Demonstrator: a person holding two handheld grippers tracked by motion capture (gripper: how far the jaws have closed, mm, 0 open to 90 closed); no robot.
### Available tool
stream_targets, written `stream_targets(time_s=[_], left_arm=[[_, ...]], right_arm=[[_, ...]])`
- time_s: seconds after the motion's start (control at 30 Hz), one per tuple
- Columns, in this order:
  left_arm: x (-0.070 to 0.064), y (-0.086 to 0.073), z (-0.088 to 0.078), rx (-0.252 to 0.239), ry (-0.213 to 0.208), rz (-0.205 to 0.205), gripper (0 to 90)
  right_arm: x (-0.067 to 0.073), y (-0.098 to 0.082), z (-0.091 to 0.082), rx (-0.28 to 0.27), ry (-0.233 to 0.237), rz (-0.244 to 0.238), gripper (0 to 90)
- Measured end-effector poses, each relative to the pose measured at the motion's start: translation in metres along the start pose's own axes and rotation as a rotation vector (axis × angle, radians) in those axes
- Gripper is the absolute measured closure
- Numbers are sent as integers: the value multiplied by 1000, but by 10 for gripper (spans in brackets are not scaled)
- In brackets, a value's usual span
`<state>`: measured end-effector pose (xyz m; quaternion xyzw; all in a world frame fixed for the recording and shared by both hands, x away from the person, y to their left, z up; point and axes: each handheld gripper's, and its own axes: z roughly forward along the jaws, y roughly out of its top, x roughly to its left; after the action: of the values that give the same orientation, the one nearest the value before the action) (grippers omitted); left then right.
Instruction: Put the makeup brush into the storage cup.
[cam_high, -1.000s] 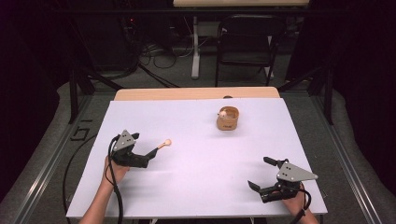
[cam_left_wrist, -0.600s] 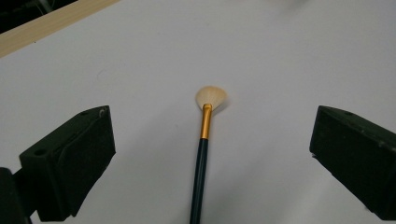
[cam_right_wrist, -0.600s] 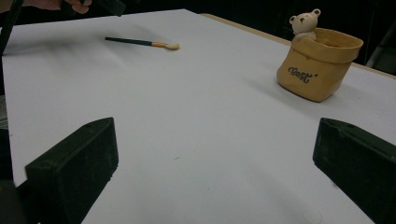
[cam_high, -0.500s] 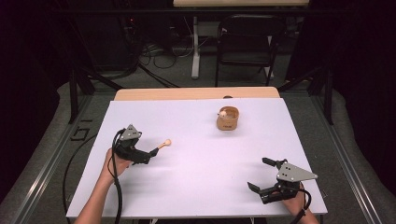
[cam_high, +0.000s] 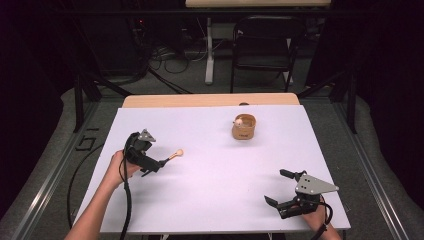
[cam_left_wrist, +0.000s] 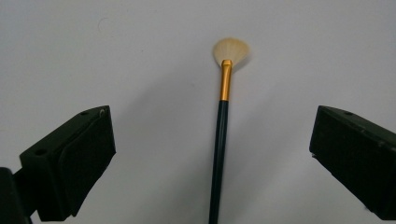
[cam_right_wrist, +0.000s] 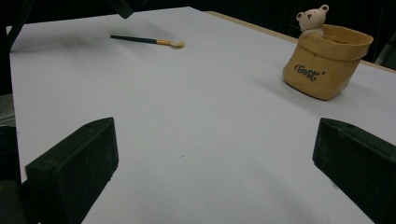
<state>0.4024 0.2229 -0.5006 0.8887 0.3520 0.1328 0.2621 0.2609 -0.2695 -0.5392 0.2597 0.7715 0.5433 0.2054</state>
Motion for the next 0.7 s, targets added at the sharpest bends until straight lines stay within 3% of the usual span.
stream_targets(time_s=[0.3,0.43,0.7], left_arm=[[4,14,7,155,-11,13,64],[3,17,14,201,-44,15,142],[3,26,25,314,-43,47,249]], right_arm=[[2,0,2,12,19,-6,0],[1,-1,1,13,20,-2,0],[1,-1,1,23,18,0,0]])
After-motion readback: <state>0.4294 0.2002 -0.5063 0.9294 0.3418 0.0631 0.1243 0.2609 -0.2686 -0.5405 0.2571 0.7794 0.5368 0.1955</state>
